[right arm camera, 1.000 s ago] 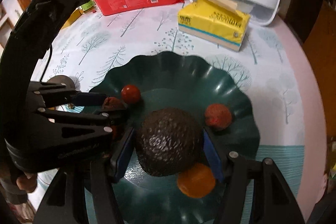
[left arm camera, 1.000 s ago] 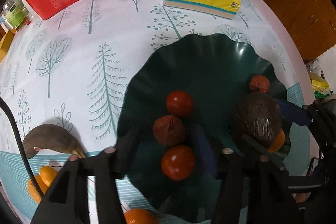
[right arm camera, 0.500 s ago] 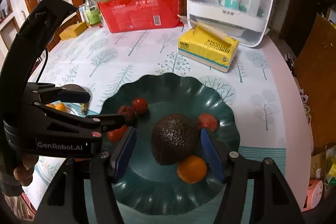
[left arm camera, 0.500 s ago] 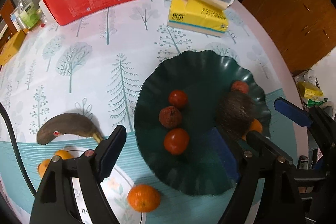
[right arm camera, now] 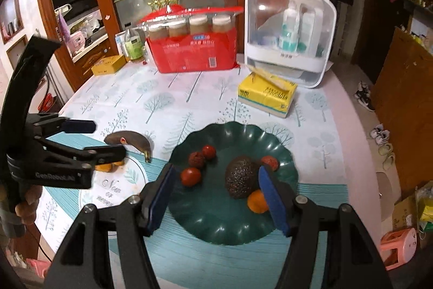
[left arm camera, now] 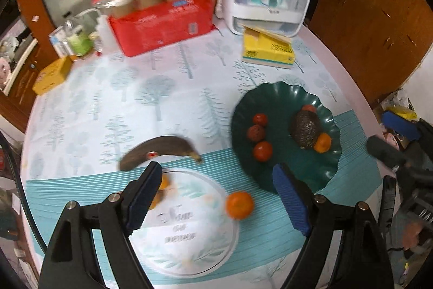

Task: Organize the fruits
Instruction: 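Withdraw both tools from the green plate toward the white plate, then grasp the large yellow orange with the left tool while the right tool grasps a mandarin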

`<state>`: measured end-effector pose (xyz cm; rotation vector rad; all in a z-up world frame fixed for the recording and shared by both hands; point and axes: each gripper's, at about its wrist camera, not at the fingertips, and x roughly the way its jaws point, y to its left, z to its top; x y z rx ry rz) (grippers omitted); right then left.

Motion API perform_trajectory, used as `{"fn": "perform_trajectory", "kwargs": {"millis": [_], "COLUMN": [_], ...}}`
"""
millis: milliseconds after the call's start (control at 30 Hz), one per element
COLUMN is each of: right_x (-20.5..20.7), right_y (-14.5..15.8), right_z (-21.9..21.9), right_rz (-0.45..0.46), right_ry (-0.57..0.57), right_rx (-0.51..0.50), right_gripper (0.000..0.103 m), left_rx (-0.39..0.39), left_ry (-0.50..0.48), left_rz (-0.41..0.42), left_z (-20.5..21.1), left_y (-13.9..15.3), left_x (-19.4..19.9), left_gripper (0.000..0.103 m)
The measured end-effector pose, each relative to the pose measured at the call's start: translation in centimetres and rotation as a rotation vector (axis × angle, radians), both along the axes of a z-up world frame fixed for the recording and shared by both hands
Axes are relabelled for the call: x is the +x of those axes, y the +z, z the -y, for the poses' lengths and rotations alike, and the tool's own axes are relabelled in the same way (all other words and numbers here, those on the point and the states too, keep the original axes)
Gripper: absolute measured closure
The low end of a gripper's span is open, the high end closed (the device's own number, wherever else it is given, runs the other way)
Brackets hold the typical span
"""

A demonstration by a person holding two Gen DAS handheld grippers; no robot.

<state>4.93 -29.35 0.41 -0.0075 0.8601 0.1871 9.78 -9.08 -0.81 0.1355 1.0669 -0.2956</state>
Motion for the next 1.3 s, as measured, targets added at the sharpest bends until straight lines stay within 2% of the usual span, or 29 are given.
{"fn": "perform_trajectory", "kwargs": {"millis": [233, 367, 467, 600, 833, 1100, 1300], "right_x": [-1.5, -1.9, -1.9, -1.8, -1.3, -0.1, 0.2], "right_y": [3.7, 5.4, 6.2, 6.2, 3.0, -3.5, -8.4], "right_z": [-2.7, -5.0, -7.0, -9.4, -12.4, -13.1, -12.7], "right_rz": [-0.009, 0.012, 0.016, 0.013, -0.06, -0.198, -0.288], "right_ry": [-0.063, -0.106, -0.135, -0.176, -0.243, -0.347, -0.416], "right_rx": [0.086, 0.087, 0.104, 0.085, 0.056, 0.043, 0.071], "right_gripper": [0.039, 0.039, 0.039, 0.039, 0.039, 0.039, 0.039], "left_rx": [0.034, 0.061, 0.075, 0.061, 0.057, 0.088, 0.091], "left_ry": [-0.023, -0.042, -0.044, -0.054, -0.123, -0.263, -0.329], "left_rz": [0.092, 0.159, 0.195, 0.203, 0.133, -0.016, -0.13], "left_z": [-6.4, -10.0, -12.5, -15.0, -16.3, -14.5, -13.4], "left_y": [4.4, 6.8, 8.0, 8.2, 4.0, -3.9, -9.6], "left_x": [-2.0, -2.3, -1.9, -1.0, 0.9, 2.6, 3.7], "left_gripper": [0.02, 0.018, 0.015, 0.015, 0.015, 0.015, 0.015]}}
